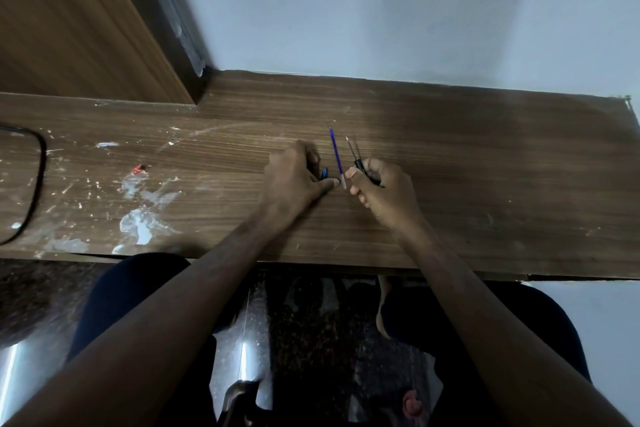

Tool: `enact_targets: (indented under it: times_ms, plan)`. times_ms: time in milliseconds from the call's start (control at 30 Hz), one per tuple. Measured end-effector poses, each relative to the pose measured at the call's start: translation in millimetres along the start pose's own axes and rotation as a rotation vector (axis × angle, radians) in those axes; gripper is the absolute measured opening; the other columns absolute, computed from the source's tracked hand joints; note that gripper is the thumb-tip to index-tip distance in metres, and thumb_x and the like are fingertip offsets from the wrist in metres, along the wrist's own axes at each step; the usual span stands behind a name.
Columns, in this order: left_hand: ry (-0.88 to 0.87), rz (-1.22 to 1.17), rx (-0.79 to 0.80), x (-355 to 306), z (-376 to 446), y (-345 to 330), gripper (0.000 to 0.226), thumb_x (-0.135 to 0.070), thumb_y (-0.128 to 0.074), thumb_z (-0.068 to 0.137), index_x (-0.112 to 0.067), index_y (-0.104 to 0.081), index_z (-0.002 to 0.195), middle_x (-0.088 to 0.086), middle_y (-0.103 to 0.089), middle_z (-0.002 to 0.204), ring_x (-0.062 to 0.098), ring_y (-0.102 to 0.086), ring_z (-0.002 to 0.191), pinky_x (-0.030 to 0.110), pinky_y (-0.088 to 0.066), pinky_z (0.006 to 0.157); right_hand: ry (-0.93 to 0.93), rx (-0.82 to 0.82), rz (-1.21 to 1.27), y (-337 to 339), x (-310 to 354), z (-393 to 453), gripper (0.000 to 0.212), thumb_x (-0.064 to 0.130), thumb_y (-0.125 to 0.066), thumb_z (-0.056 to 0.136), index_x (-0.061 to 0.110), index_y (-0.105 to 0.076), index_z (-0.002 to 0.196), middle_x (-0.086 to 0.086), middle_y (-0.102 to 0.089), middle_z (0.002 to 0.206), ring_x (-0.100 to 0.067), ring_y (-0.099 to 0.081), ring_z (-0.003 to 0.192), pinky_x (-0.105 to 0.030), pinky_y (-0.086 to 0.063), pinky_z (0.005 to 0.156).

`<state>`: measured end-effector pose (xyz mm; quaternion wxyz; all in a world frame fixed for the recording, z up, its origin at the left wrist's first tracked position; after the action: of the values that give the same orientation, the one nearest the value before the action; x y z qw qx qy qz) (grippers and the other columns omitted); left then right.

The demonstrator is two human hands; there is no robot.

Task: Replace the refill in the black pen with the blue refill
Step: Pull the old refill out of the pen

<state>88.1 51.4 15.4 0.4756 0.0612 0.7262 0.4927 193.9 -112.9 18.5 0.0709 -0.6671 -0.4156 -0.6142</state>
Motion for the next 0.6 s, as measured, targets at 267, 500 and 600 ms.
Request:
enact_targets:
  times_ms: [267, 500, 600]
  plan:
    - [-0.05, -0.267, -0.06, -4.1, 13.5, 27.1, 0.023, -0.048, -0.071, 0.098, -0.032, -0.078, 0.084, -0.015, -0.078, 0.071, -0.005, -0.072, 0.064, 0.024, -0.061, 0.073, -0.069, 0.029, 0.161, -1.3, -2.1, -2.1, 0.024, 0.035, -0.067, 0.098, 0.013, -0.077, 0.095, 0.005, -0.072, 0.068, -0.004, -0.06, 0.06, -0.021, -0.049, 0.059]
    - [-0.014, -0.532, 0.205, -20.6, -0.9, -3.3, 0.021, -0.041, -0.081, 0.093, -0.022, -0.086, 0.099, -0.001, -0.085, 0.09, 0.021, -0.082, 0.091, 0.04, -0.062, 0.086, -0.089, 0.068, 0.152, -6.4, -4.1, -4.5, 0.022, 0.018, -0.061, 0.103, 0.007, -0.079, 0.097, 0.002, -0.073, 0.07, -0.007, -0.062, 0.059, -0.022, -0.049, 0.057]
    - [0.011, -0.563, 0.176, -21.8, 4.2, -2.0, 0.015, -0.037, -0.08, 0.096, -0.024, -0.084, 0.091, -0.005, -0.082, 0.079, 0.01, -0.077, 0.077, 0.032, -0.058, 0.076, -0.066, 0.103, 0.106, -5.6, -5.2, -6.8, 0.02, 0.019, -0.063, 0.103, 0.01, -0.08, 0.097, 0.002, -0.074, 0.07, -0.004, -0.066, 0.06, -0.019, -0.052, 0.057]
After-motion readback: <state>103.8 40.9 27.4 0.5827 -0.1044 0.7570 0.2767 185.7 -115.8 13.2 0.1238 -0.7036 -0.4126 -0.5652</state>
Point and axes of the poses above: each hand's wrist, its own z-axis towards the middle knuckle, its own y-axis out of the back of the hand, x = y × z, the point moved 5 cm from there along z, towards the middle knuckle
